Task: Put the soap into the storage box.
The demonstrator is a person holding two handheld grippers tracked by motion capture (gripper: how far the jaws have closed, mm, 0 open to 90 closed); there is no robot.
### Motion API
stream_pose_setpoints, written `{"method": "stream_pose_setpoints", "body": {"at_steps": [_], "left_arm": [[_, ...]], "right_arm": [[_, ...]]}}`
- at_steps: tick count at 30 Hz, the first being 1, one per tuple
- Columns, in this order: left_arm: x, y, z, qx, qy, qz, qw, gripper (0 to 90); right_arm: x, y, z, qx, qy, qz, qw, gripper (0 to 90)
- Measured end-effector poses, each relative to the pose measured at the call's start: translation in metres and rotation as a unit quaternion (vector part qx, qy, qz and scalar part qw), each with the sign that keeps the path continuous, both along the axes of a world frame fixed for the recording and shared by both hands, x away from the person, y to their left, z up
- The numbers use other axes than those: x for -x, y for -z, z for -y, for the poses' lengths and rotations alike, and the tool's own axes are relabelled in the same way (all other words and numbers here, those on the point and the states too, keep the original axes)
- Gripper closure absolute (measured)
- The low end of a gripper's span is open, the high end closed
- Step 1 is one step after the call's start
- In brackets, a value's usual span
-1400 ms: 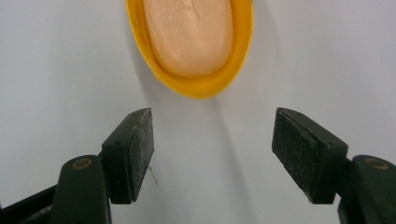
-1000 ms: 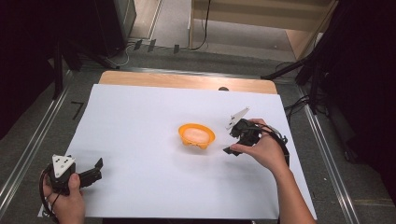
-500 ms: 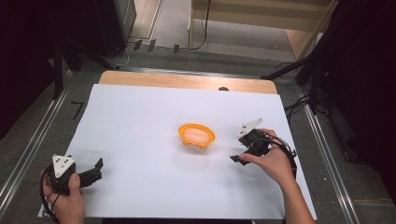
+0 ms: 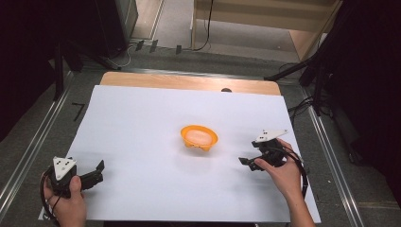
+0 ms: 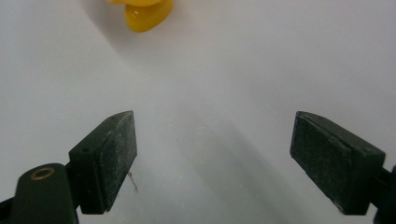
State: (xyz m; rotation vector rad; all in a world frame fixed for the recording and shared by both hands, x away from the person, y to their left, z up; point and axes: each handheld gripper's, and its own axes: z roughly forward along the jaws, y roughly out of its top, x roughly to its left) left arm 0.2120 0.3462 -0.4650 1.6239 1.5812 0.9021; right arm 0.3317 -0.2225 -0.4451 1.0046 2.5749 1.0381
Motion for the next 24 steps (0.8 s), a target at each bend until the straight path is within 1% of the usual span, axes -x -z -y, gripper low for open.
{"method": "stream_pose_setpoints", "body": {"at_steps": [1,2,3,5,9,15,16,20,22,24], "left_arm": [[0.0,0.0,0.0,0.0,0.0,0.0,1.0,0.0],[0.0,0.0,0.0,0.0,0.0,0.001,1.0,0.0],[0.0,0.0,0.0,0.0,0.0,0.001,1.0,0.0],[0.0,0.0,0.0,0.0,0.0,0.0,1.0,0.0],[0.0,0.0,0.0,-0.001,0.0,0.0,1.0,0.0],[0.0,0.0,0.0,-0.001,-0.001,0.001,1.0,0.0],[0.0,0.0,0.0,-0.001,0.0,0.001,1.0,0.0],[0.0,0.0,0.001,-0.001,-0.001,0.001,1.0,0.0],[0.0,0.0,0.001,-0.001,-0.001,0.001,1.0,0.0],[0.0,0.0,0.0,-0.001,-0.001,0.001,1.0,0.0]], "right_arm": [[0.004,0.002,0.003,0.007,-0.003,0.011,0.9999,14.8],[0.006,0.003,0.006,0.014,0.005,0.015,0.9998,13.9],[0.007,0.004,0.007,0.013,0.009,0.017,0.9997,13.9],[0.012,0.006,0.013,0.001,0.019,0.024,0.9995,13.9],[0.019,0.012,0.025,-0.013,0.039,0.021,0.999,13.8],[0.032,0.022,0.043,-0.028,0.061,0.029,0.9973,13.7],[0.035,0.023,0.046,-0.032,0.064,0.027,0.9971,13.7],[0.045,0.03,0.06,-0.049,0.091,0.037,0.994,13.6],[0.049,0.033,0.065,-0.061,0.104,0.038,0.992,13.6],[0.052,0.035,0.07,-0.066,0.113,0.04,0.9906,13.5]]}}
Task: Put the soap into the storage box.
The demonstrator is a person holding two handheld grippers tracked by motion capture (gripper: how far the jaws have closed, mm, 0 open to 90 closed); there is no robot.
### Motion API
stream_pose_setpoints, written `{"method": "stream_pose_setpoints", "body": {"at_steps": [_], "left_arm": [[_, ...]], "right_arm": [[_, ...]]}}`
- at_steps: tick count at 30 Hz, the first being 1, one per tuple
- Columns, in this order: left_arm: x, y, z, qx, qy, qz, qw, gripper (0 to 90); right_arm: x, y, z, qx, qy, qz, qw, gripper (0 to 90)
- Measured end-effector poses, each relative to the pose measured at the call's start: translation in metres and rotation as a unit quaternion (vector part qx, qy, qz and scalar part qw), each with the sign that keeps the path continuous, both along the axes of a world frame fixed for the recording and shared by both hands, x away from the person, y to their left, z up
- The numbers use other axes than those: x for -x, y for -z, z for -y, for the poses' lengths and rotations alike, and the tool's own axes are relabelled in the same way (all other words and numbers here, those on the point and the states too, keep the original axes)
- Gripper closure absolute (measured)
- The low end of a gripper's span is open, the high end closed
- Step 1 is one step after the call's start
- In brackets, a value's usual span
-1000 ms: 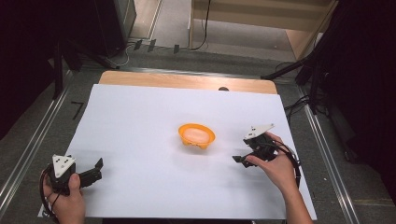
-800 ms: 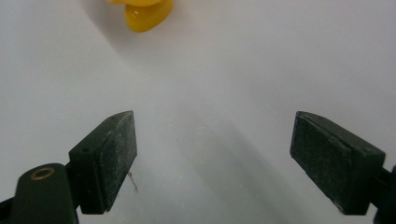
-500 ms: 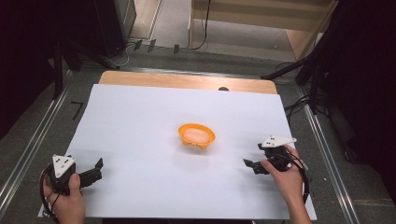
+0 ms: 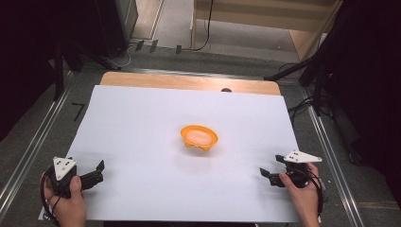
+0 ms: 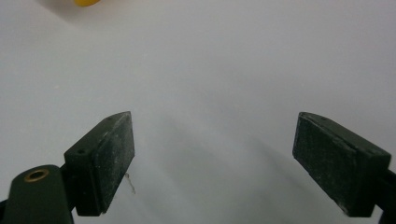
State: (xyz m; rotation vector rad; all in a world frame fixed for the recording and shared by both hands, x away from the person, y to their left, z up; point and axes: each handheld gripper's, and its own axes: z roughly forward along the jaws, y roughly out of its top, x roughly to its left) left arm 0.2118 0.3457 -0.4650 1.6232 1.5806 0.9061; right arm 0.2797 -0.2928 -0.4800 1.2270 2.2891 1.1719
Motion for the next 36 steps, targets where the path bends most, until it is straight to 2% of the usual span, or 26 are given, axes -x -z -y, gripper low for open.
{"method": "stream_pose_setpoints", "body": {"at_steps": [10,17,19,26,28,30,36], "left_arm": [[0.0,0.0,0.0,-0.001,0.0,0.0,1.0,0.0],[0.0,0.0,0.0,-0.001,0.0,0.0,1.0,0.0],[0.0,0.0,0.0,-0.001,0.0,0.001,1.0,0.0],[0.0,0.0,0.0,0.0,0.001,0.0,1.0,0.0],[0.0,0.0,0.0,0.0,0.0,0.0,1.0,0.0],[-0.001,0.0,0.0,-0.001,0.0,-0.002,1.0,0.0],[-0.001,0.0,0.001,-0.002,-0.001,-0.003,1.0,0.0]], "right_arm": [[0.017,0.007,0.028,-0.012,0.029,0.002,0.9995,10.7],[0.029,0.006,0.044,-0.025,0.046,0.021,0.9984,10.7],[0.032,0.006,0.05,-0.03,0.055,0.02,0.9979,10.7],[0.046,0.009,0.073,-0.051,0.085,0.031,0.9945,11.2],[0.05,0.008,0.079,-0.071,0.097,0.04,0.992,12.8],[0.053,0.007,0.08,-0.078,0.104,0.05,0.9904,13.7],[0.052,0.009,0.079,-0.076,0.103,0.045,0.9908,13.2]]}}
